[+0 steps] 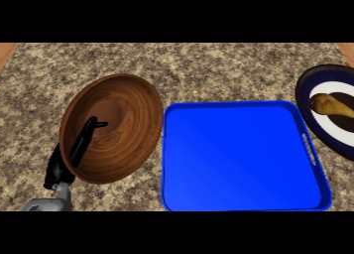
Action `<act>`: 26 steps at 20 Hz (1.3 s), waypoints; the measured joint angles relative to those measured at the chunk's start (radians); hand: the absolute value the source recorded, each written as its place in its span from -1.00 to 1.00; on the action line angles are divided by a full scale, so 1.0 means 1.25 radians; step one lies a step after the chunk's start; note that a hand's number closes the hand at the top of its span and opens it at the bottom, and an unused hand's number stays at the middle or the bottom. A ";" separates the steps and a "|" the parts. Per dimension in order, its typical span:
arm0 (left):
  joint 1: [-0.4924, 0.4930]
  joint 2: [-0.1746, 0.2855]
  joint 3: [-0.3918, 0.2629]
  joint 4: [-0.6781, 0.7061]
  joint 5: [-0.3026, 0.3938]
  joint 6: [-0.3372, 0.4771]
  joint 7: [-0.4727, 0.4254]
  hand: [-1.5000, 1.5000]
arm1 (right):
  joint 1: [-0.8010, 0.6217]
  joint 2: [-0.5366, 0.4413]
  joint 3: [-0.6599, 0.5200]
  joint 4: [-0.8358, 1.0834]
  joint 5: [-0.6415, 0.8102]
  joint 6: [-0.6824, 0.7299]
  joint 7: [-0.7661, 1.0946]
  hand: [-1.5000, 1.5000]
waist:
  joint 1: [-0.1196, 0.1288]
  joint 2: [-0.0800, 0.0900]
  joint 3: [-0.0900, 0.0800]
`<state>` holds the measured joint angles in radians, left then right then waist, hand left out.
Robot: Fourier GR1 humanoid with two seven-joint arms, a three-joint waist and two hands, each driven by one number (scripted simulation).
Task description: Pick the pear from the tray and place it in the plate
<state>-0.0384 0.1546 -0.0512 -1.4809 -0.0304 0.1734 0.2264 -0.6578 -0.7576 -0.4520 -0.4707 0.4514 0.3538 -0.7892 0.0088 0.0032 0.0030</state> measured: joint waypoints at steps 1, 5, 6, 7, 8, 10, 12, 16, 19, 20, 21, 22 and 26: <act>-0.005 -0.002 0.001 0.005 -0.002 0.003 0.000 0.00 | -0.002 -0.015 -0.013 0.011 -0.018 0.023 0.003 -1.00 | -0.001 0.000 0.000; -0.001 -0.008 -0.005 -0.007 -0.006 0.004 0.005 0.00 | -0.003 -0.039 -0.029 0.062 -0.052 0.055 -0.001 -1.00 | 0.006 0.002 0.000; 0.005 -0.009 -0.006 -0.011 -0.006 0.004 0.001 0.00 | 0.005 -0.046 -0.029 0.070 -0.057 0.062 -0.007 -1.00 | 0.007 0.002 0.000; 0.009 -0.010 -0.005 -0.012 -0.004 0.001 -0.004 0.00 | 0.005 -0.051 -0.029 0.076 -0.062 0.066 -0.007 -1.00 | 0.008 0.002 0.001; 0.007 -0.008 -0.002 -0.004 -0.001 -0.004 -0.009 0.00 | 0.005 -0.050 -0.028 0.081 -0.066 0.065 -0.009 -1.00 | 0.008 0.003 0.001; 0.004 -0.008 -0.002 -0.006 0.001 -0.007 -0.003 0.00 | 0.017 -0.055 -0.025 0.087 -0.074 0.068 -0.026 -1.00 | 0.009 0.003 0.001; -0.005 -0.010 -0.003 -0.001 -0.005 -0.004 0.000 0.00 | 0.018 -0.052 -0.020 0.090 -0.080 0.066 -0.035 -1.00 | 0.010 0.004 0.002; -0.013 -0.010 0.002 0.007 -0.004 -0.006 0.002 0.00 | 0.046 -0.043 -0.006 0.090 -0.087 0.051 -0.064 -1.00 | 0.008 0.004 0.001; -0.002 -0.015 -0.001 0.002 -0.012 0.001 -0.008 0.00 | 0.049 -0.041 0.005 0.095 -0.088 0.037 -0.073 -1.00 | 0.011 0.003 0.002; -0.008 -0.012 0.004 0.013 -0.007 -0.008 -0.015 0.00 | 0.040 -0.038 0.009 0.100 -0.087 0.031 -0.071 -1.00 | 0.012 0.004 0.002; -0.016 -0.013 0.008 0.026 -0.006 -0.008 -0.023 0.00 | 0.043 -0.038 0.012 0.104 -0.086 0.023 -0.079 -1.00 | 0.011 0.004 0.002; -0.015 -0.015 0.006 0.026 -0.007 -0.009 -0.025 0.00 | 0.036 -0.035 0.015 0.113 -0.083 0.013 -0.079 -1.00 | 0.014 0.005 0.002; -0.019 -0.015 0.007 0.020 -0.012 -0.008 -0.011 0.00 | 0.029 -0.040 0.024 0.141 -0.075 -0.015 -0.091 -1.00 | 0.016 0.005 0.001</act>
<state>-0.0624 0.1361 -0.0428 -1.4559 -0.0449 0.1628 0.2128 -0.6220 -0.8075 -0.4222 -0.2949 0.3570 0.3356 -0.9028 0.0283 0.0096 0.0045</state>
